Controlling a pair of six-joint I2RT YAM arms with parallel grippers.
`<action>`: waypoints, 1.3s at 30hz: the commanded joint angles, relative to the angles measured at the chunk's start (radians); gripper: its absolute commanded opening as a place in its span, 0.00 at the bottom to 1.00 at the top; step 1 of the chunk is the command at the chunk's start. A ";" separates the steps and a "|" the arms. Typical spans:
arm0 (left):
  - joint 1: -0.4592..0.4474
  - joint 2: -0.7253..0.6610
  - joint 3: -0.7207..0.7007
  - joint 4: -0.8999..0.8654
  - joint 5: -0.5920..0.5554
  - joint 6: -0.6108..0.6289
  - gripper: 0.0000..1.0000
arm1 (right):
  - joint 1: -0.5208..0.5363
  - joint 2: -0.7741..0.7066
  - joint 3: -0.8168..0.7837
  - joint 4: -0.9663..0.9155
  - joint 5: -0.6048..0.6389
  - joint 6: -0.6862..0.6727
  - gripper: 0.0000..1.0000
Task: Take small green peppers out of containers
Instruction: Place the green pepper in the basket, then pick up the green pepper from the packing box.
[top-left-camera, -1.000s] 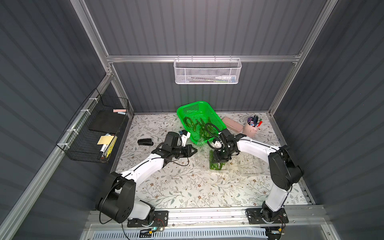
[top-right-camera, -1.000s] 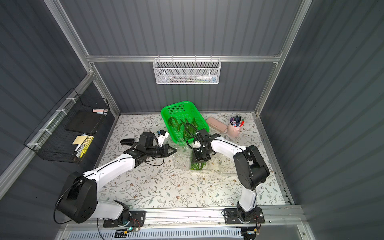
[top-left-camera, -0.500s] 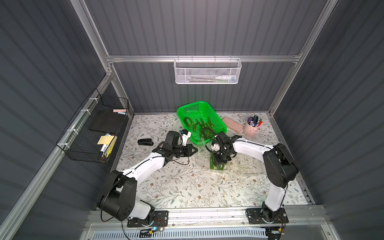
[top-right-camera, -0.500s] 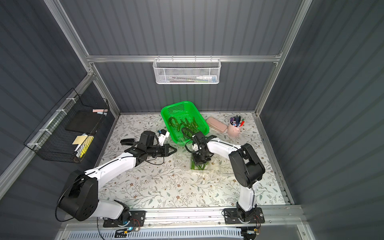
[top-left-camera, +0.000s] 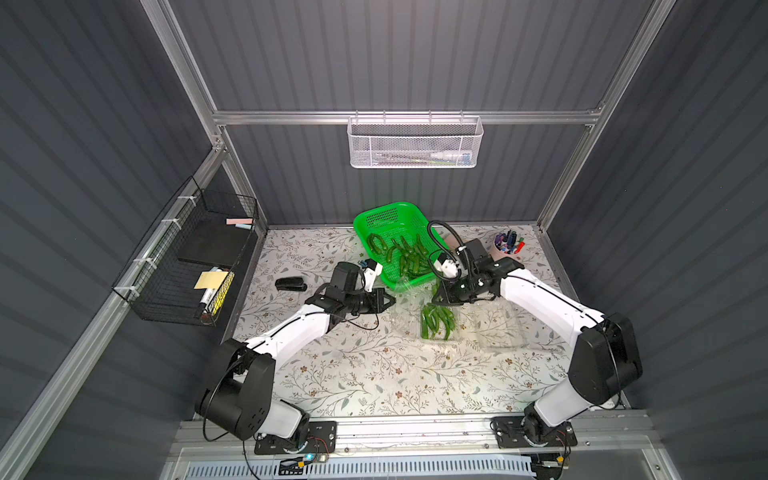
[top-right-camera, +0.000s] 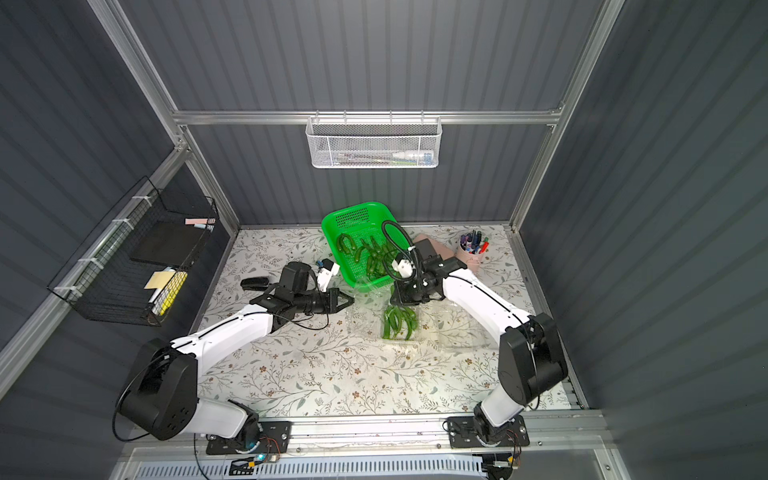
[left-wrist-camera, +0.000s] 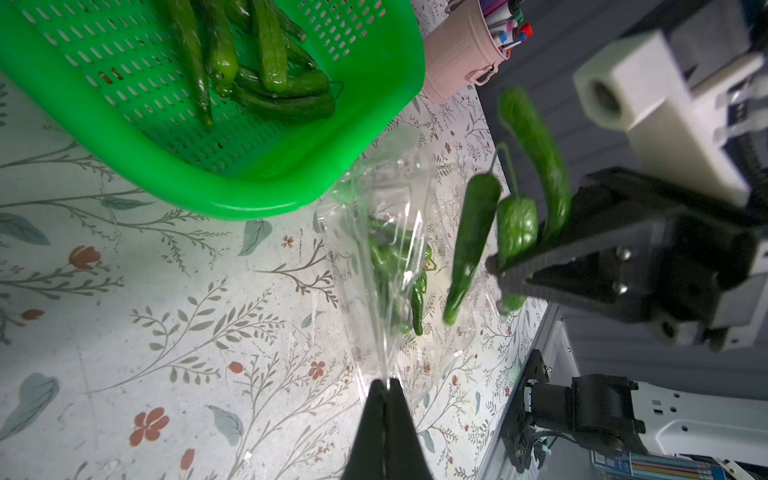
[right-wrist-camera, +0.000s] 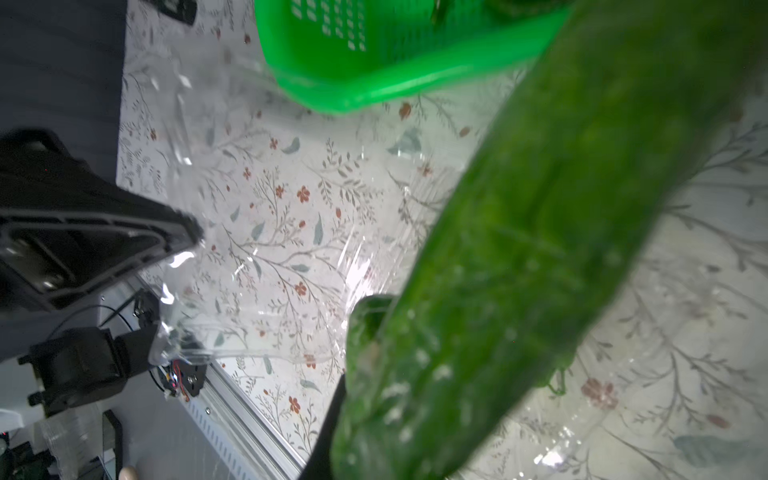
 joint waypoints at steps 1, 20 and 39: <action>0.009 0.005 -0.001 0.009 0.015 0.013 0.00 | -0.015 0.088 0.142 0.110 -0.021 -0.011 0.09; 0.009 0.024 0.022 -0.005 0.017 0.022 0.00 | 0.011 0.071 0.085 0.019 0.098 0.068 0.44; 0.009 0.034 0.033 -0.014 0.020 0.028 0.00 | 0.116 0.209 -0.108 -0.013 0.245 0.014 0.36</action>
